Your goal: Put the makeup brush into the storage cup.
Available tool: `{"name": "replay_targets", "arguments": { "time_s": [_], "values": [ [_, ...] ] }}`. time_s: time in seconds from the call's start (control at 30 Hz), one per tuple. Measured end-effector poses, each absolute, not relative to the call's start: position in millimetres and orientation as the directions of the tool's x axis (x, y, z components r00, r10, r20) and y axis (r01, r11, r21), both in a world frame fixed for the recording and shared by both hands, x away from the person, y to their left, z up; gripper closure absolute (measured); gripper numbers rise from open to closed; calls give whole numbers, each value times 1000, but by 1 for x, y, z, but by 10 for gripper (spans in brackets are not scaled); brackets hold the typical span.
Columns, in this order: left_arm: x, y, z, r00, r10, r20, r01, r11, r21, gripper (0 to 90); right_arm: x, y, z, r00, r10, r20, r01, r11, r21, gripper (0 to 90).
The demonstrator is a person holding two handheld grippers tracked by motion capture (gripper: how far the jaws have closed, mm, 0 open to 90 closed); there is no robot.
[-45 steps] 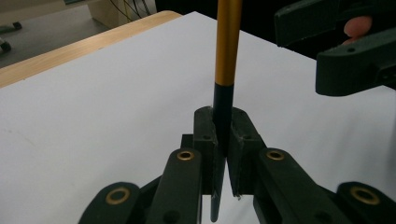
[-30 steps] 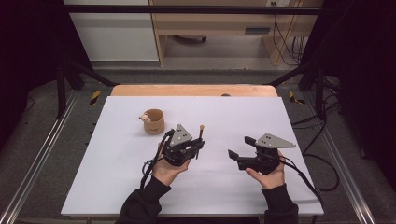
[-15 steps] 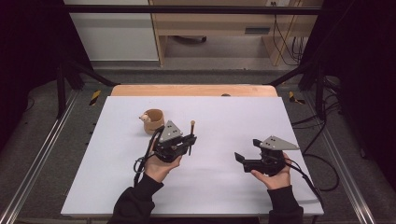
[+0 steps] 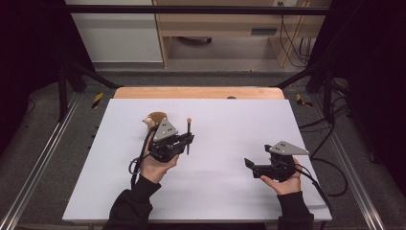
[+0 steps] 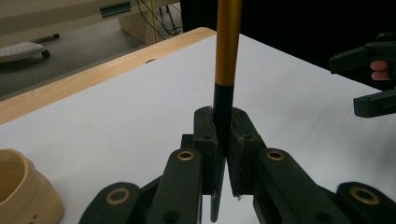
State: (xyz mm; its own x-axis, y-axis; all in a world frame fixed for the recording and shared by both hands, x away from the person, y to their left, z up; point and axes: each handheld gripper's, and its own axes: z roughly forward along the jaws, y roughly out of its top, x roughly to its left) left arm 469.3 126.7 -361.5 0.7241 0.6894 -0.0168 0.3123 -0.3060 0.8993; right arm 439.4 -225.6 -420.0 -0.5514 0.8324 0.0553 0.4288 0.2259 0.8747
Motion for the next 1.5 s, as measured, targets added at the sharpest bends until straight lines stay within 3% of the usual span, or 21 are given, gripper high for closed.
{"name": "replay_targets", "arguments": {
  "time_s": [1.5],
  "values": [
    [503,175,-346,643,766,3,339,-288,895,828,439,-244,-434,-478,876,58,487,210,848,45]
  ]
}}
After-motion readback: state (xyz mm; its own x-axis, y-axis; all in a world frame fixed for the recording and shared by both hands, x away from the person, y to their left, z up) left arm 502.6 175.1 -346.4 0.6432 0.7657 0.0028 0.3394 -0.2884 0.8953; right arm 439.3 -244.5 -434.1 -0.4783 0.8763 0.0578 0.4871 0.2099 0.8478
